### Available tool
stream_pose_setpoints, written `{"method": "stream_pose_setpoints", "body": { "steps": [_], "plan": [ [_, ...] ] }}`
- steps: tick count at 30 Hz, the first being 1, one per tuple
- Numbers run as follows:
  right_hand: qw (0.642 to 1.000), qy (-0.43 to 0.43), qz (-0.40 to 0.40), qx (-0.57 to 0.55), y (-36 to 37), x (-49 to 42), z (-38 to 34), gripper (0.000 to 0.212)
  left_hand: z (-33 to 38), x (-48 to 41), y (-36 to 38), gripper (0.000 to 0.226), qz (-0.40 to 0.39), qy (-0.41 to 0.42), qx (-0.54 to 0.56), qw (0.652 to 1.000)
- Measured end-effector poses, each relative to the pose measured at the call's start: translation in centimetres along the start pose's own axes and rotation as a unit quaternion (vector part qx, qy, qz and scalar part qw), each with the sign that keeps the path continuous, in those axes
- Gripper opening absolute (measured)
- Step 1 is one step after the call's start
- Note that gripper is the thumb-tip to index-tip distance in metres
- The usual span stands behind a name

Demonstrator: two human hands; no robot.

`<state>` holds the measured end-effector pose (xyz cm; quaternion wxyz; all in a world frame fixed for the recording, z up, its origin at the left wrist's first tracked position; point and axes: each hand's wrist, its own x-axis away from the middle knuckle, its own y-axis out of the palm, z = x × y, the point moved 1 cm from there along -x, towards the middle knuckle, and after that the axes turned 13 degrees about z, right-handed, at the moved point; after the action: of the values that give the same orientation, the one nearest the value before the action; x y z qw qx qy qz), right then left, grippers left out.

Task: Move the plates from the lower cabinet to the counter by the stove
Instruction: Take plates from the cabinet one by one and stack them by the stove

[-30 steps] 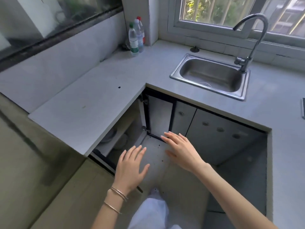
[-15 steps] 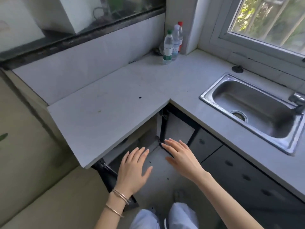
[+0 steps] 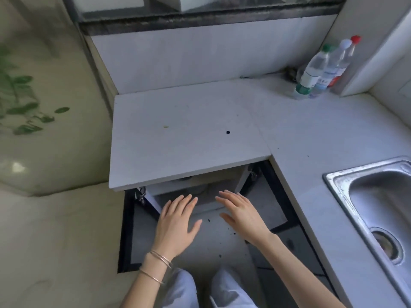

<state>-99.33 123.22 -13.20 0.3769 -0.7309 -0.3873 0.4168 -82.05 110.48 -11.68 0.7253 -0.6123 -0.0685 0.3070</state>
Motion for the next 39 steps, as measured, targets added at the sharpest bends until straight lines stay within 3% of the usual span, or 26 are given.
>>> {"method": "stream_pose_setpoints", "body": {
  "steps": [12, 26, 34, 39],
  "plan": [
    [0.986, 0.074, 0.099, -0.116, 19.1, -3.7, 6.3, 0.043, -8.1, -0.7, 18.0, 0.056, 0.031, -0.073, -0.020, 0.997],
    [0.974, -0.082, 0.161, -0.138, 43.7, -10.9, 17.7, 0.042, -21.4, -2.0, 38.9, 0.058, 0.144, -0.081, -0.099, 0.981],
    [0.945, -0.136, 0.282, -0.091, 47.4, -13.9, 18.7, 0.017, -23.4, -1.9, 42.7, 0.059, 0.181, -0.067, -0.103, 0.976],
    [0.932, -0.177, 0.302, -0.097, 46.8, -12.6, 19.7, 0.021, -22.9, -1.6, 42.9, 0.059, 0.193, -0.053, -0.095, 0.975]
  ]
}}
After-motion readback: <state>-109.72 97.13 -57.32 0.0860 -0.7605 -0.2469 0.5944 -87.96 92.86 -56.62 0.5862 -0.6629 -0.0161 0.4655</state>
